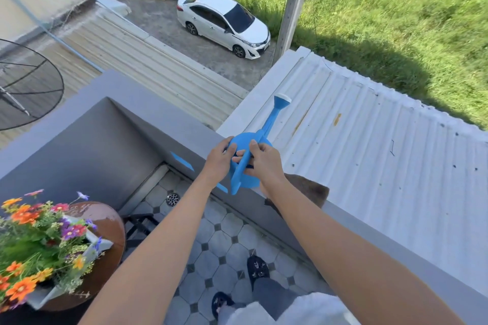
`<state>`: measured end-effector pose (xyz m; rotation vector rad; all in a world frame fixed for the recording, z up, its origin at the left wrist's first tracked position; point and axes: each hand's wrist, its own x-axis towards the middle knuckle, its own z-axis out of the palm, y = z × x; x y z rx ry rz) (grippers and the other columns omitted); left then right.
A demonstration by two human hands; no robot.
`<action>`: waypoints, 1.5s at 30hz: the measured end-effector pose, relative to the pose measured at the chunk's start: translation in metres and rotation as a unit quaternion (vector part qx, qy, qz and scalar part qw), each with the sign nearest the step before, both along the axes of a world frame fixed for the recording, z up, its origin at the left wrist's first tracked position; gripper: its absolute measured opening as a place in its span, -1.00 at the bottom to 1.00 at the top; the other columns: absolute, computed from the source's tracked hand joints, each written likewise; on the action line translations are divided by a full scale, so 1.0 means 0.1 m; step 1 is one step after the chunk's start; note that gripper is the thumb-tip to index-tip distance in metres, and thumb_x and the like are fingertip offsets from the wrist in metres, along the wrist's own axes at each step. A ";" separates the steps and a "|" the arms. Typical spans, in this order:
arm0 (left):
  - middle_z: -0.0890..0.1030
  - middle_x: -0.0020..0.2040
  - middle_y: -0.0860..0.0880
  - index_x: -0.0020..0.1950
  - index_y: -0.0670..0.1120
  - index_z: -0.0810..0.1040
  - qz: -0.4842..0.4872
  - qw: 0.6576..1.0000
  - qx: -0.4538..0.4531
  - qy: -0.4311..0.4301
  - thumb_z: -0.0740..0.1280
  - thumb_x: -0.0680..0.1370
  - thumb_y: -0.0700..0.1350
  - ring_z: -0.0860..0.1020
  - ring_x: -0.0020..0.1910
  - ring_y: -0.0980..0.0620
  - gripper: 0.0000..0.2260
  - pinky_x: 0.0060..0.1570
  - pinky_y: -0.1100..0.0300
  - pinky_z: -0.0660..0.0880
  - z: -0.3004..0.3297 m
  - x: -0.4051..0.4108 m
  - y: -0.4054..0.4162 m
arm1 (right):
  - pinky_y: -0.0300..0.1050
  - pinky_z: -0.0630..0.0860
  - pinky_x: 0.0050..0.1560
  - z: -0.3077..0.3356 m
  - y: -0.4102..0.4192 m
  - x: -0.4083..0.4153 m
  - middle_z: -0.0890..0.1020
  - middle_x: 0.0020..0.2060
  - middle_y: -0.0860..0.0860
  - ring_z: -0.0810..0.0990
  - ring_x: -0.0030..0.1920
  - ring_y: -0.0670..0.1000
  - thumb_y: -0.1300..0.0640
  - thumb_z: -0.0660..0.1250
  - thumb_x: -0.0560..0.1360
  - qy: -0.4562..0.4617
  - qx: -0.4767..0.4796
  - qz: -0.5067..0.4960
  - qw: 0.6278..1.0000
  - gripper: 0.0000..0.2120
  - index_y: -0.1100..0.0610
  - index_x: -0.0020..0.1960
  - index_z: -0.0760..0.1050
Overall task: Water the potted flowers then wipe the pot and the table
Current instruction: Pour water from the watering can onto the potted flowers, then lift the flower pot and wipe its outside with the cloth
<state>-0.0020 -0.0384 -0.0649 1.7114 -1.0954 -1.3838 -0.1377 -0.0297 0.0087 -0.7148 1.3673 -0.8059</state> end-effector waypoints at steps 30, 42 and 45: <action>0.60 -0.23 -0.08 -0.08 -0.13 0.46 0.057 0.978 0.195 -0.036 0.40 0.49 0.06 0.60 -0.21 -0.09 -0.73 -0.07 -0.11 0.62 -0.71 -1.73 0.92 | -0.04 0.54 -0.02 -1.19 0.25 -1.97 0.56 0.01 0.06 0.53 0.06 0.07 0.11 0.46 0.41 0.418 -0.006 0.158 0.895 -0.85 0.05 -0.10 0.50; 0.59 0.21 -0.20 0.22 -0.15 0.50 0.123 0.947 0.250 0.162 0.34 0.49 0.24 0.61 0.07 -0.05 -0.48 -0.12 0.08 0.61 -0.47 -1.23 1.31 | -0.12 0.27 -0.35 -0.67 0.43 -1.41 0.38 -0.32 0.03 0.32 -0.28 0.02 0.42 0.20 0.27 -0.039 0.103 0.082 0.990 -0.75 0.08 -0.25 0.33; 0.53 0.26 -0.18 0.28 0.00 0.46 0.131 0.909 0.291 0.269 0.30 0.44 0.37 0.59 0.18 -0.14 -0.42 0.02 -0.04 0.62 -0.31 -0.92 1.62 | -0.07 0.39 -0.26 -0.59 0.54 -1.14 0.45 -0.19 0.12 0.41 -0.15 0.15 0.36 0.16 0.15 -0.156 0.157 0.131 0.966 -0.72 0.17 -0.16 0.39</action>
